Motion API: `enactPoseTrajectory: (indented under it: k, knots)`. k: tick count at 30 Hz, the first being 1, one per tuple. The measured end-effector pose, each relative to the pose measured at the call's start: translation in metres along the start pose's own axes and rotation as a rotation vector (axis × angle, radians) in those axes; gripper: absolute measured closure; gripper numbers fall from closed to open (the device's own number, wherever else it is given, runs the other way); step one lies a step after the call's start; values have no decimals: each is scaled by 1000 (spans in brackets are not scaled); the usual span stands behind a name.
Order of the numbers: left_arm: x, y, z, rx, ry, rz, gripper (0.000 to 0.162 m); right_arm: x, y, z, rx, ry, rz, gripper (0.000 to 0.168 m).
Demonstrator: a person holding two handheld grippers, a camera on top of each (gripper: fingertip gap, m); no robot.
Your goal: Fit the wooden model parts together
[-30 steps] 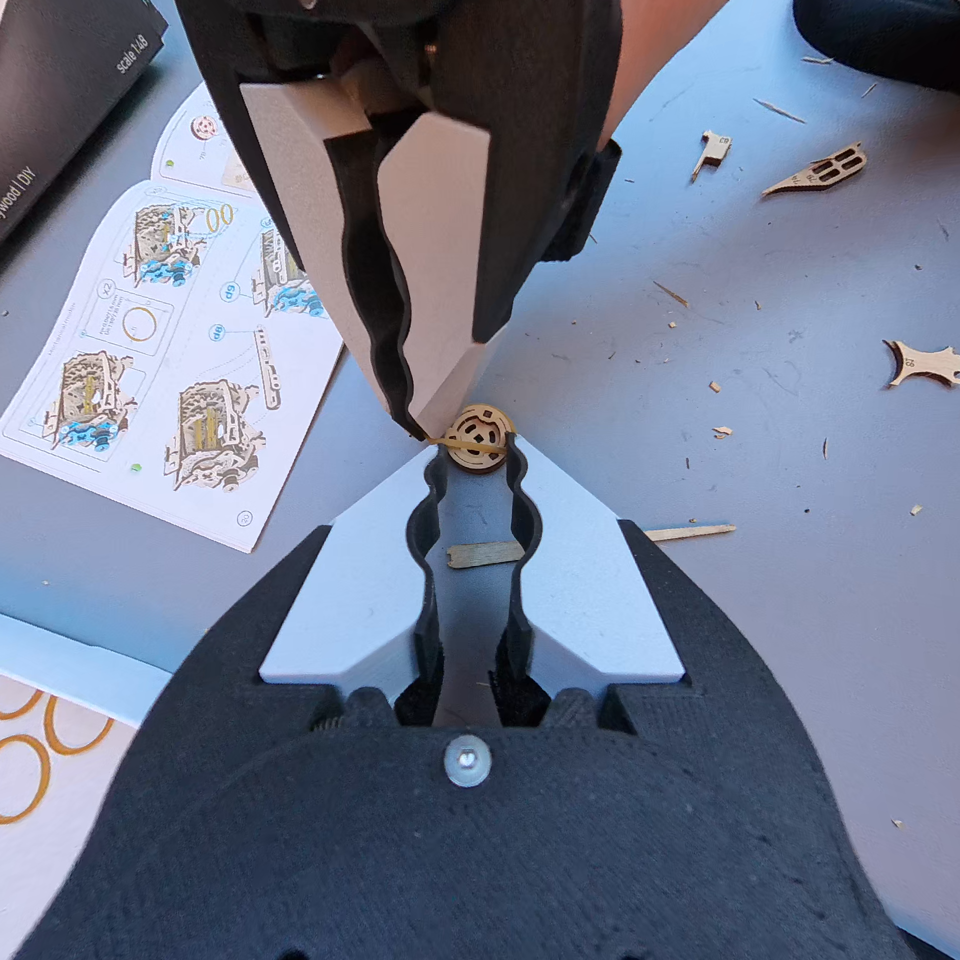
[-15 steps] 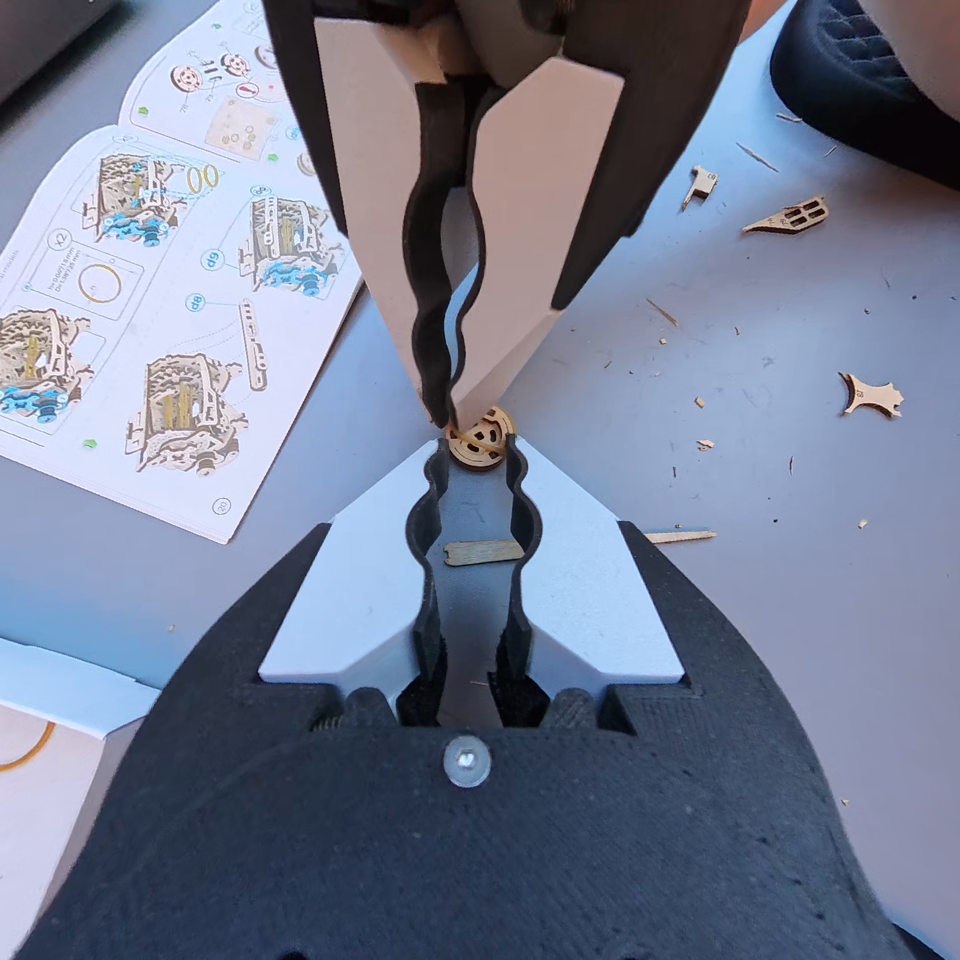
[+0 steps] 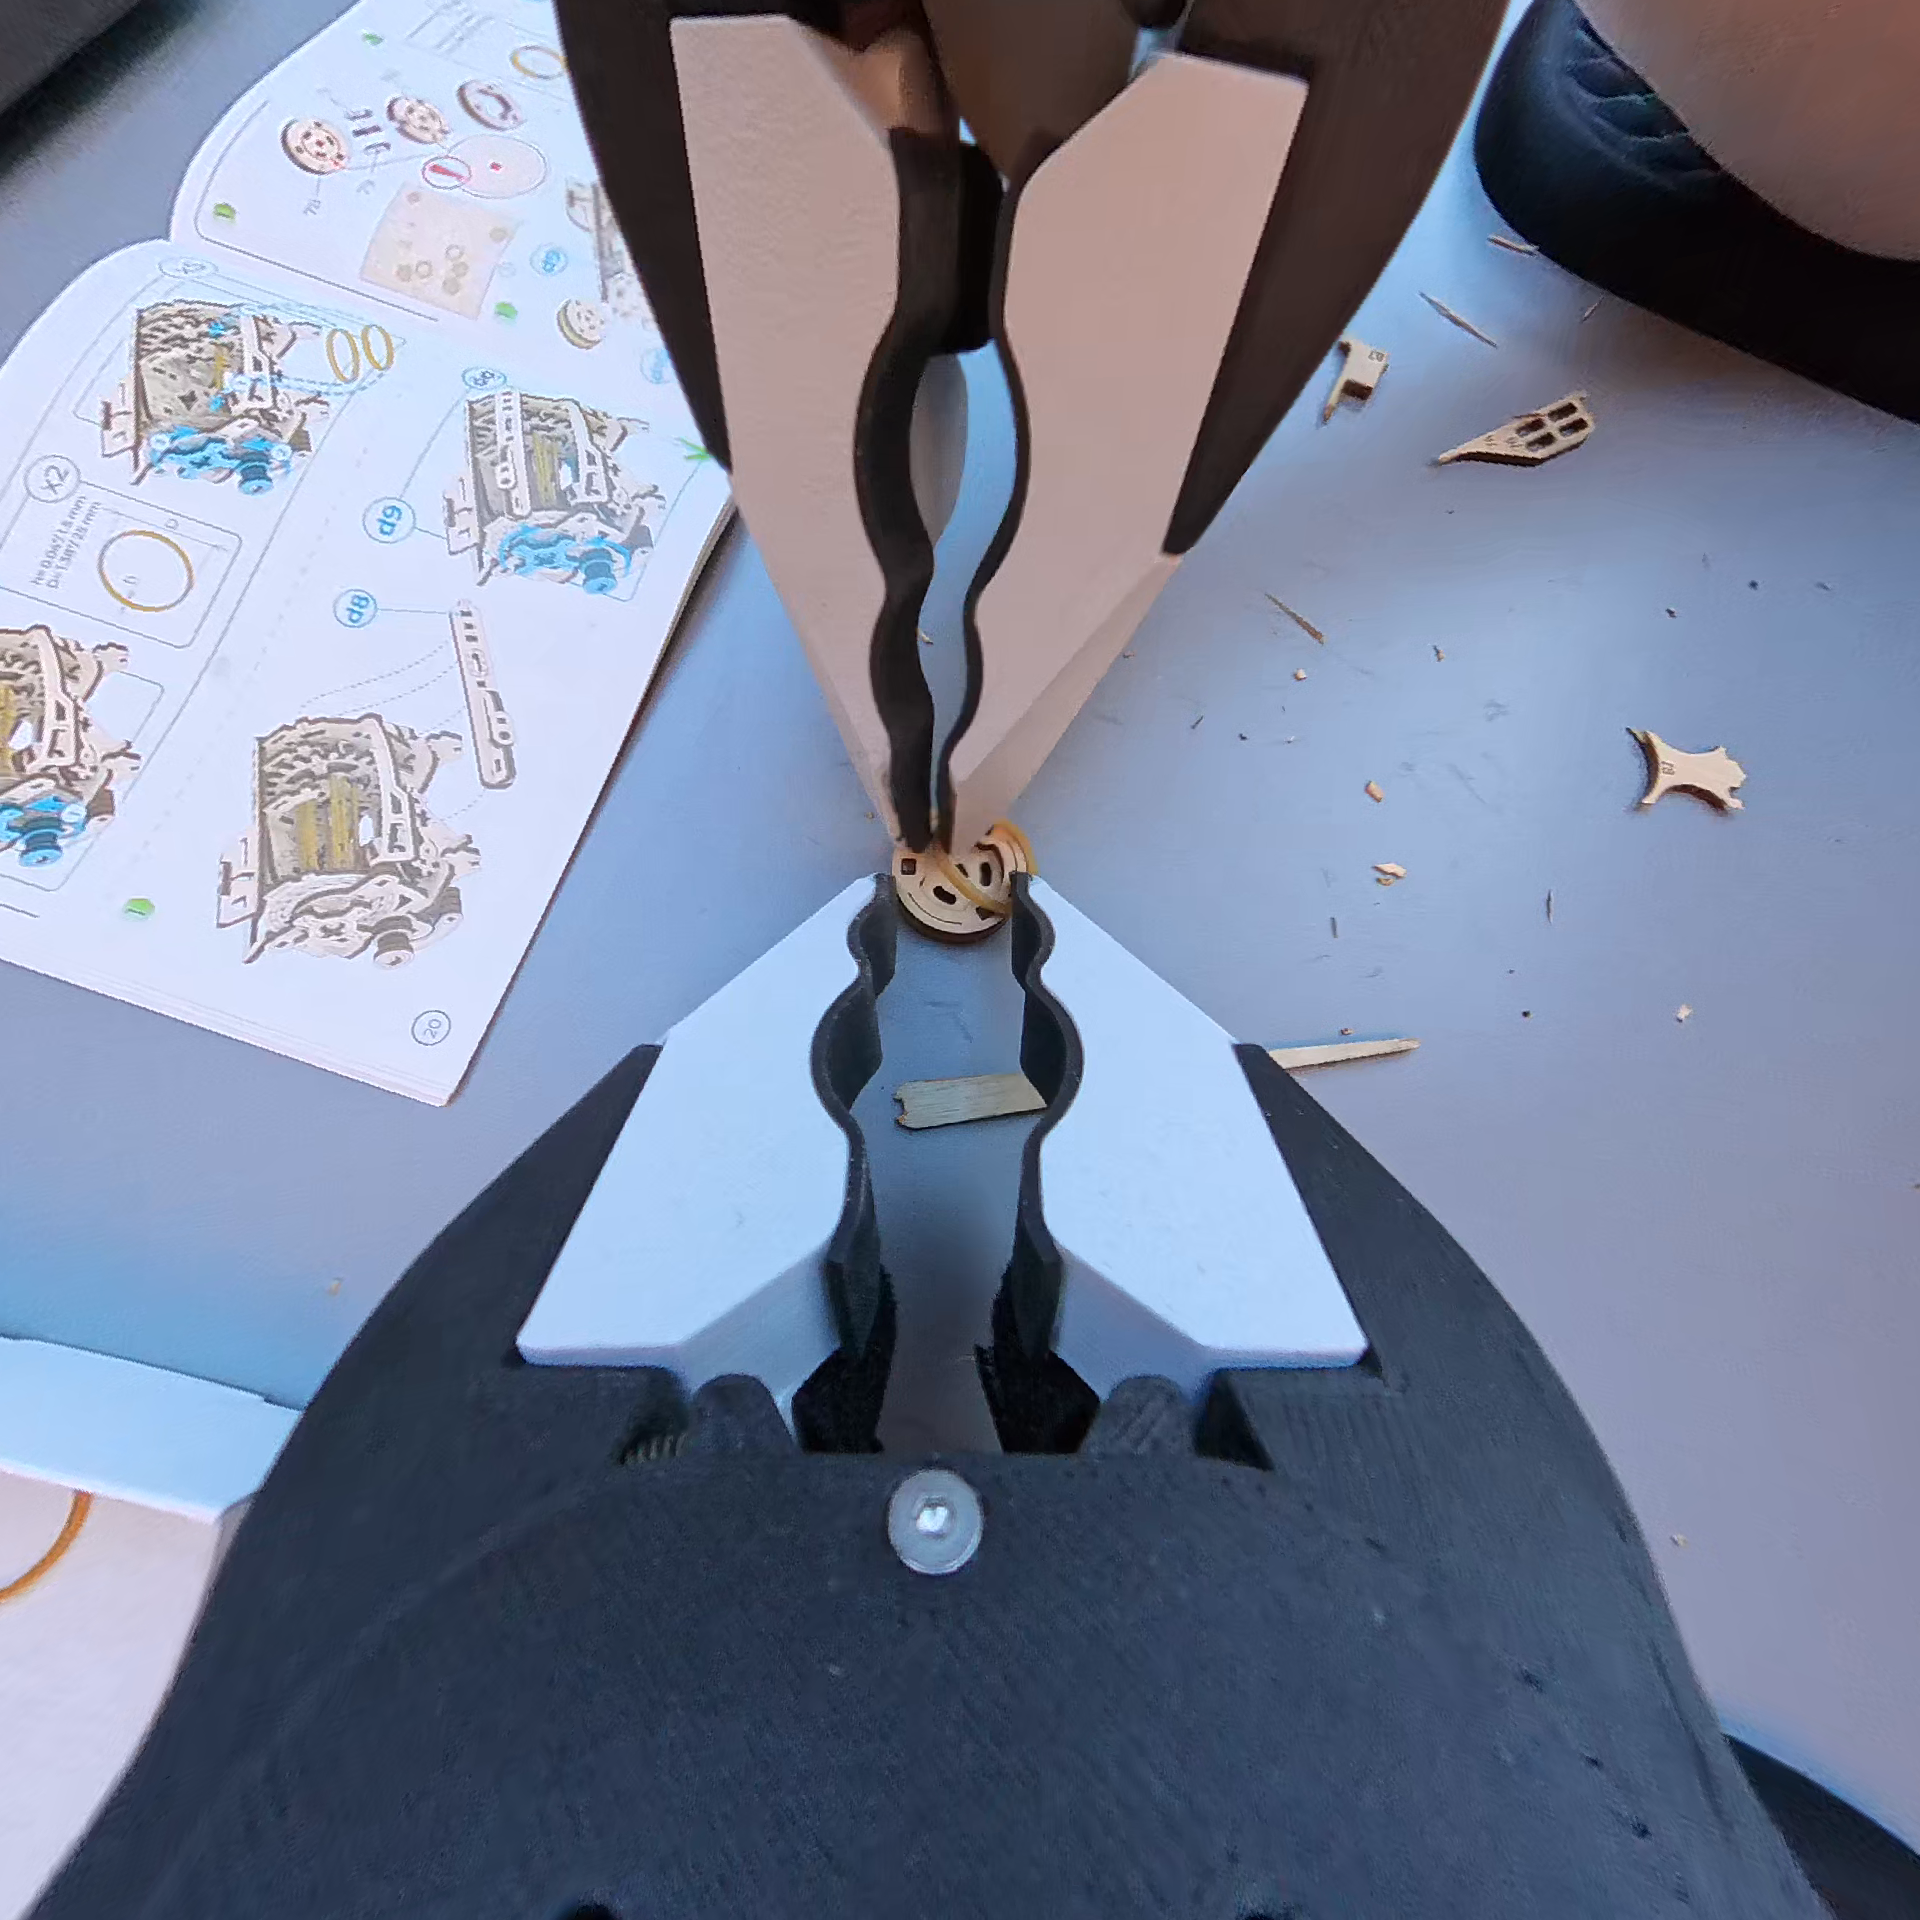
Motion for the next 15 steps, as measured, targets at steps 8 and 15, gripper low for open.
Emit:
enactPoseTrajectory:
  k: [8,15]
  knots:
    - [4,-1,1,133,192,25,142,2,-13,-7,46,-164,141,163]
    - [3,0,1,128,184,26,142,6,-18,-14,51,10,177,159]
Point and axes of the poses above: each gripper's, where its closed fingertips meet, y out along the fingers, x out of its underside, z = x × y across the jaws, the point moved 5 cm from there along -y, back along the fingers, and after that the axes turned 8 degrees about x, right-handed, at the moved point
